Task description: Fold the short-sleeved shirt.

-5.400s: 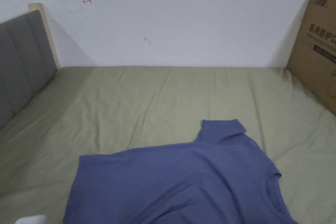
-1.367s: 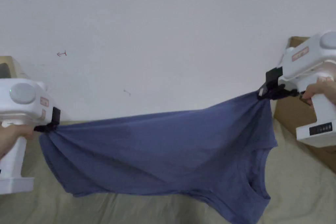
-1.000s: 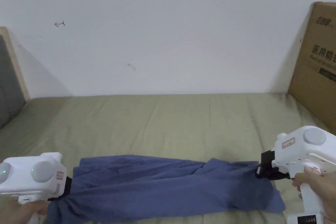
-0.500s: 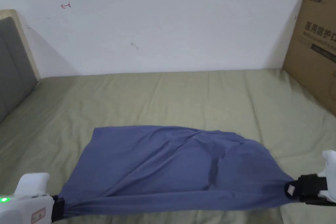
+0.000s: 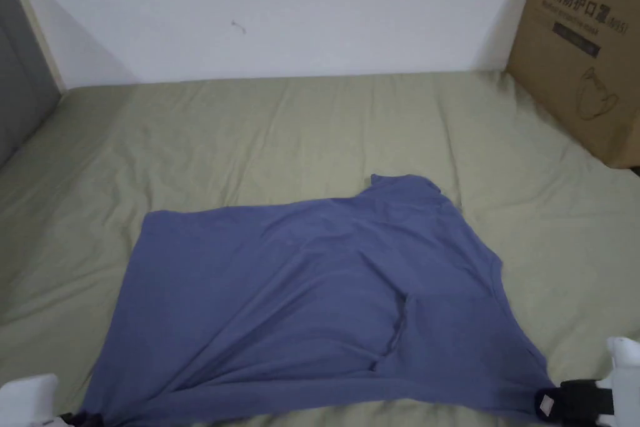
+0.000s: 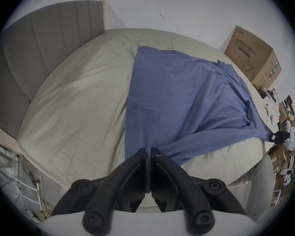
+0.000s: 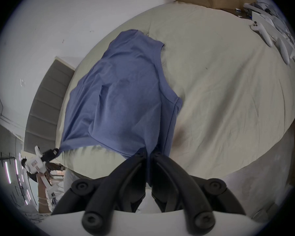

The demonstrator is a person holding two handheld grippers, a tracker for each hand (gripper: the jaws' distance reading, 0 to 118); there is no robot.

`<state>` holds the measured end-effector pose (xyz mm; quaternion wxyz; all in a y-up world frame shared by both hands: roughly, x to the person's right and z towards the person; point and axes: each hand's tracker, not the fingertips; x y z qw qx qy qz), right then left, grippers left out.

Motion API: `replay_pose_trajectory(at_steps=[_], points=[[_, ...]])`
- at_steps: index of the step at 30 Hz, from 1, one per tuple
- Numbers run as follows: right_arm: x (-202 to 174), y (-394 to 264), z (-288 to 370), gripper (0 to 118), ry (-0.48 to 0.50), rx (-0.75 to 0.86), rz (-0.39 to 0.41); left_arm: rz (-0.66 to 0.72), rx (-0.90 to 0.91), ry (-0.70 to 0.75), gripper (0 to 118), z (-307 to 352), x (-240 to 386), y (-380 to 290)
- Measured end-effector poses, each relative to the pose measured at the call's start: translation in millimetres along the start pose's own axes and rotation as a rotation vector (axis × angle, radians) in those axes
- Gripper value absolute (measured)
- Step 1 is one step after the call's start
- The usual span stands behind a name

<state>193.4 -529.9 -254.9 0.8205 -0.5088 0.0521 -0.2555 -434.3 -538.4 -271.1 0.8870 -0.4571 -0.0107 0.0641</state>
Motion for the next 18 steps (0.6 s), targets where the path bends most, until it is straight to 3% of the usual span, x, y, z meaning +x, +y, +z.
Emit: replay_pose_trajectory(at_steps=[1,2,3,4,5,6,8,12,13,14,15,16,17,18], points=[[-2.2,1.8,0.4,3,-0.007,0.003,0.007,0.008,0.002,-0.002,16,1.8,0.0,2.4],[-6.0,5.7,2.2,5,-0.037,0.021,0.036,0.018,0.009,0.001,36,3.4,-0.6,5.3],[-11.8,7.4,4.2,16,-0.064,0.033,0.088,0.023,0.013,0.016,64,6.2,-0.9,7.9],[-18.2,7.8,6.7,41,-0.088,0.034,0.146,0.024,0.018,0.025,97,9.3,-2.2,9.2],[-24.9,7.3,10.4,58,-0.138,0.043,0.210,0.025,0.027,0.025,109,14.9,0.6,8.7],[-30.8,5.3,13.9,64,-0.173,0.043,0.284,0.028,0.036,0.023,109,20.4,-0.6,8.0],[-42.5,-0.6,25.4,64,-0.198,0.055,0.361,0.049,0.088,-0.012,107,37.0,-3.1,3.6],[-57.3,-16.6,51.2,63,-0.193,0.043,0.358,0.111,0.098,-0.031,106,66.5,-4.1,-15.6],[-59.1,-21.8,58.7,63,-0.189,0.058,0.326,0.137,0.128,-0.063,93,76.2,-2.2,-22.8],[-58.8,-27.8,64.3,62,-0.147,0.087,0.308,0.153,0.140,-0.078,70,82.5,-2.5,-29.1],[-57.9,-34.7,67.6,58,-0.092,0.112,0.302,0.161,0.140,-0.071,38,85.9,-2.1,-35.0],[-56.6,-40.6,68.7,42,-0.054,0.124,0.270,0.163,0.134,-0.049,6,84.6,-1.3,-41.1],[-54.5,-45.0,65.8,15,-0.044,0.108,0.239,0.155,0.124,-0.028,4,82.8,-1.2,-46.7],[-51.6,-50.1,63.1,2,-0.047,0.118,0.217,0.133,0.105,-0.016,3,82.5,-0.2,-50.3]])
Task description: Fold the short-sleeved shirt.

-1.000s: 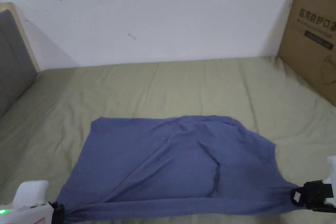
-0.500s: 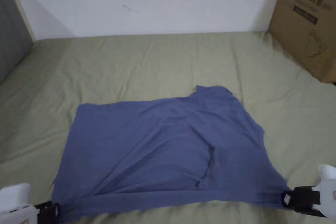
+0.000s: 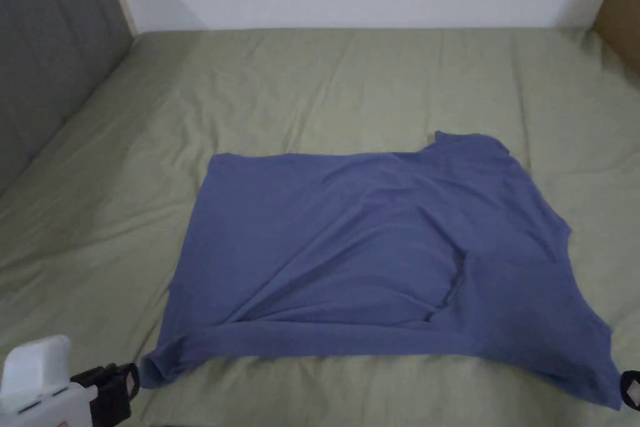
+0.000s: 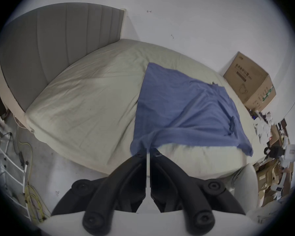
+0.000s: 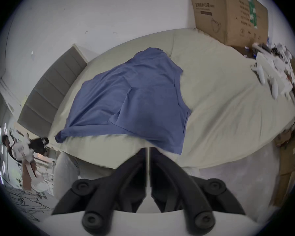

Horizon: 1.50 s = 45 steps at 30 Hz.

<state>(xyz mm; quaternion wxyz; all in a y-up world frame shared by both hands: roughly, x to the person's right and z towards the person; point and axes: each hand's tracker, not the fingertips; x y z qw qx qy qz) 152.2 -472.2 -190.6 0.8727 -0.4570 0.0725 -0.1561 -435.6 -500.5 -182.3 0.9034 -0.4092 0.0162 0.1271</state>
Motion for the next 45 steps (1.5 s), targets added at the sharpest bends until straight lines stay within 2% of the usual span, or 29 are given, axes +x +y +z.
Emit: replay_pose_trajectory(at_steps=[4,5,7,8,10,12,13,14,15,16,17,19,21,25,27,28,29,30,32,34,37,43,45], points=[[11.3,-16.0,-21.5,2,0.010,-0.038,-0.106,-0.059,-0.021,0.007,5,-14.2,1.6,-3.4],[13.6,-18.3,-25.8,2,0.007,-0.063,-0.123,-0.068,-0.019,0.022,18,-19.1,2.5,-0.5],[15.6,-22.5,-29.2,2,-0.010,-0.053,-0.124,-0.087,-0.028,0.039,66,-33.6,3.5,6.0],[17.8,-23.1,-30.5,2,-0.016,-0.060,-0.135,-0.086,-0.033,0.036,75,-39.1,4.1,9.3],[24.3,-25.4,-32.9,2,-0.025,-0.063,-0.153,-0.094,-0.035,0.005,83,-51.8,2.6,12.7],[29.6,-25.9,-33.9,2,-0.030,-0.068,-0.176,-0.084,-0.067,0.014,81,-65.8,2.7,16.8],[30.3,-26.1,-34.2,2,-0.034,-0.069,-0.179,-0.082,-0.097,0.030,72,-71.5,4.8,17.9],[29.3,-25.7,-34.1,2,-0.042,-0.068,-0.176,-0.090,-0.093,0.018,52,-74.5,5.8,16.9],[28.8,-24.9,-35.0,2,-0.048,-0.068,-0.158,-0.093,-0.090,0.013,24,-76.9,7.1,15.6],[26.7,-22.4,-36.8,6,-0.083,-0.065,-0.118,-0.091,-0.090,0.010,6,-78.4,9.1,14.7],[23.9,-20.4,-38.1,19,-0.115,-0.052,-0.079,-0.088,-0.096,-0.001,6,-80.3,9.4,13.5],[22.7,-14.7,-43.5,60,-0.187,-0.030,0.019,-0.068,-0.135,-0.068,4,-81.5,8.9,11.0],[28.6,-5.3,-54.1,65,-0.217,-0.042,0.063,-0.066,-0.140,-0.061,4,-81.2,7.8,11.3],[38.1,12.6,-76.8,65,-0.177,-0.061,0.041,-0.064,-0.132,-0.041,4,-76.1,10.4,15.4],[36.1,15.9,-84.3,63,-0.167,-0.077,0.061,-0.057,-0.132,-0.043,4,-74.8,12.6,18.9],[33.5,16.1,-86.6,46,-0.131,-0.085,0.076,-0.058,-0.131,-0.042,4,-73.4,12.5,20.4],[33.1,16.6,-89.5,19,-0.107,-0.091,0.076,-0.060,-0.129,-0.034,4,-71.8,12.6,21.5],[33.1,16.1,-92.6,3,-0.123,-0.085,0.066,-0.063,-0.127,-0.028,4,-70.1,12.1,22.5],[34.9,14.3,-96.8,3,-0.094,-0.119,0.054,-0.063,-0.124,-0.022,4,-70.1,10.2,25.5],[35.3,12.3,-95.5,3,-0.122,-0.107,0.059,-0.061,-0.120,-0.014,4,-67.0,7.7,29.0],[31.4,20.0,-77.0,3,-0.109,-0.062,0.047,-0.058,-0.109,-0.017,4,-61.5,6.0,36.8],[29.0,77.4,-46.8,3,-0.049,0.056,0.042,-0.128,-0.063,0.002,4,-68.5,17.9,71.5],[16.1,105.6,-46.7,3,-0.084,0.069,0.054,-0.150,-0.057,-0.002,4,-76.5,20.5,90.1]])
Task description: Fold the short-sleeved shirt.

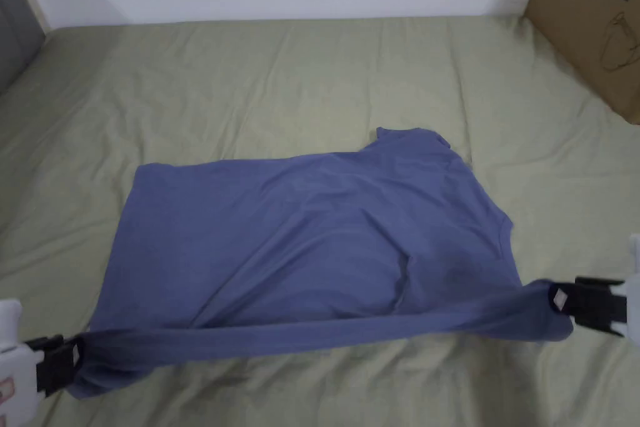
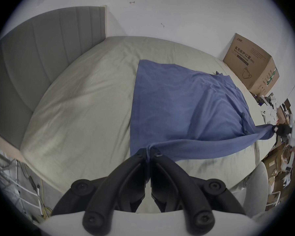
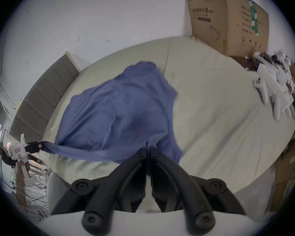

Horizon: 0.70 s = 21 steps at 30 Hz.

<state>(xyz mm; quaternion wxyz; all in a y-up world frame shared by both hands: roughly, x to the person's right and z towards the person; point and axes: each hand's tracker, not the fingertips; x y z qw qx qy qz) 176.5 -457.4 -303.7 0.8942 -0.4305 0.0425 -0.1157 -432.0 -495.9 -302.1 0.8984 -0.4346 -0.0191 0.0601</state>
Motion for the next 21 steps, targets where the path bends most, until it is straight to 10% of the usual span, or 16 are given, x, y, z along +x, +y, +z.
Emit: replay_pose_trajectory(at_steps=[10,14,16,21], points=[[-0.9,76.6,-125.9,3,-0.041,-0.140,0.051,-0.056,-0.075,0.034,11,-95.8,6.4,81.1],[-1.9,72.3,-142.9,16,-0.119,-0.168,0.045,-0.019,-0.130,0.090,109,-114.1,-3.1,78.1],[-0.8,67.6,-132.5,71,-0.157,-0.141,0.089,0.021,-0.066,0.060,107,-96.1,-8.7,74.2],[-3.5,46.2,-71.1,74,-0.051,-0.079,0.043,0.066,0.005,0.000,96,-35.7,-13.0,45.7]])
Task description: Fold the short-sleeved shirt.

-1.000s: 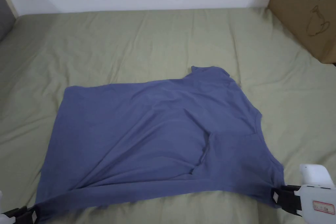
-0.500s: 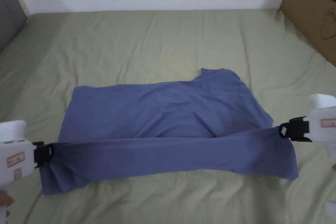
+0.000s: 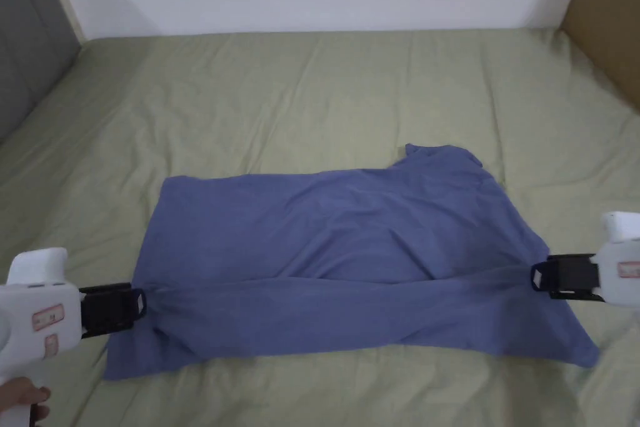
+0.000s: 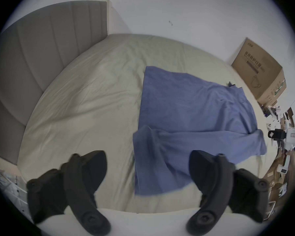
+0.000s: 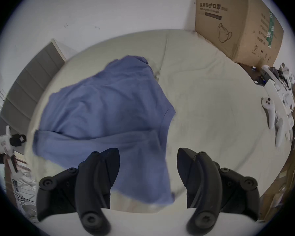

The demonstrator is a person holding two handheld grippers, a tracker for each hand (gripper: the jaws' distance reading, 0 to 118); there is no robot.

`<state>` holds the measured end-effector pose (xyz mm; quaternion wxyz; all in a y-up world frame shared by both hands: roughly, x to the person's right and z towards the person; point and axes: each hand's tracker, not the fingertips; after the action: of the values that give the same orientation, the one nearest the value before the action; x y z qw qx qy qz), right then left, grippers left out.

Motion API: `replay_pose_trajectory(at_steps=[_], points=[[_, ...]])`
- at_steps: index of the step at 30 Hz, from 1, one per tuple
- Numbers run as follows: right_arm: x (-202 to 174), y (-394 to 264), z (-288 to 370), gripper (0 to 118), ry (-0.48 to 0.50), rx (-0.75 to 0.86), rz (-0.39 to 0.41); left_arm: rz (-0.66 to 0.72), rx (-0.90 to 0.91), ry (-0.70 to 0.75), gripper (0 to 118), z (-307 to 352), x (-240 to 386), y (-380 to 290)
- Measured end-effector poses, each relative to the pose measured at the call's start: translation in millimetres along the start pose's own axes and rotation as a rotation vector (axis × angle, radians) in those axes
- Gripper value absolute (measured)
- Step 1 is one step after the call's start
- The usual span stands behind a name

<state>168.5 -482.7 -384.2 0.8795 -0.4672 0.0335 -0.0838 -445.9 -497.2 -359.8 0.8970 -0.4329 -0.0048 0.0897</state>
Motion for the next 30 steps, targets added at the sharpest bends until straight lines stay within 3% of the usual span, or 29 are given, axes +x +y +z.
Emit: replay_pose_trajectory(at_steps=[2,3,4,5,7,9,10,13,14,16,18,20,21,22,23,24,25,26,27,30], points=[[-1.1,-18.9,23.9,64,0.080,0.007,-0.040,0.025,0.031,-0.036,33,24.2,0.9,-22.5],[-3.1,-30.4,33.0,45,0.115,0.025,-0.062,0.029,0.026,-0.045,6,30.7,1.9,-32.3],[-5.5,-43.5,40.0,14,0.146,0.029,-0.077,0.025,0.010,-0.041,3,34.6,4.3,-43.2],[-7.5,-55.5,40.8,3,0.178,0.013,-0.097,0.011,0.004,-0.064,1,39.1,5.7,-53.7],[-14.1,-78.0,40.7,2,0.225,-0.062,-0.112,-0.011,-0.017,-0.065,1,42.6,10.7,-69.4],[-24.2,-96.7,39.0,2,0.205,-0.073,-0.061,-0.022,-0.014,-0.063,2,32.7,5.6,-76.1],[-27.1,-102.1,36.4,2,0.174,-0.105,-0.039,-0.023,-0.022,-0.044,16,28.1,4.1,-75.0],[-27.7,-112.1,32.2,2,0.177,-0.098,-0.061,0.035,-0.030,-0.024,101,8.0,-5.7,-65.1],[-24.3,-111.6,28.6,2,0.197,-0.109,-0.111,0.060,-0.021,-0.031,106,-2.5,-9.3,-62.5],[-19.5,-113.4,25.3,2,0.205,-0.102,-0.161,0.080,-0.038,-0.005,104,-21.3,-10.6,-55.8],[-15.9,-112.0,23.6,2,0.180,-0.097,-0.146,0.075,-0.084,0.012,97,-44.2,-8.1,-52.4],[-12.1,-109.3,19.7,2,0.154,-0.099,-0.141,0.059,-0.153,0.006,76,-65.5,-3.5,-56.0],[-10.3,-107.4,17.7,2,0.146,-0.096,-0.140,0.024,-0.167,0.093,69,-68.5,1.7,-57.9],[-8.1,-103.7,16.1,4,0.109,-0.084,-0.137,0.017,-0.131,0.063,67,-63.2,4.8,-56.4],[-6.7,-98.7,13.6,14,0.053,-0.079,-0.130,0.006,-0.128,0.070,61,-58.3,5.4,-52.2],[-4.9,-92.6,8.9,33,0.010,-0.072,-0.112,0.006,-0.123,0.068,46,-54.7,5.2,-49.7],[-3.5,-86.4,3.0,58,-0.032,-0.071,-0.094,0.011,-0.114,0.070,11,-53.0,3.4,-47.3],[1.5,-78.8,-7.2,68,-0.068,-0.070,-0.072,0.061,-0.092,0.024,6,-54.1,-2.4,-43.1],[3.7,-71.4,-15.8,69,-0.079,-0.063,-0.044,0.107,-0.120,-0.004,6,-57.5,-6.3,-39.7],[13.5,-53.2,-51.2,69,-0.095,-0.086,-0.031,0.049,-0.117,0.026,6,-56.1,-1.7,-37.6]])
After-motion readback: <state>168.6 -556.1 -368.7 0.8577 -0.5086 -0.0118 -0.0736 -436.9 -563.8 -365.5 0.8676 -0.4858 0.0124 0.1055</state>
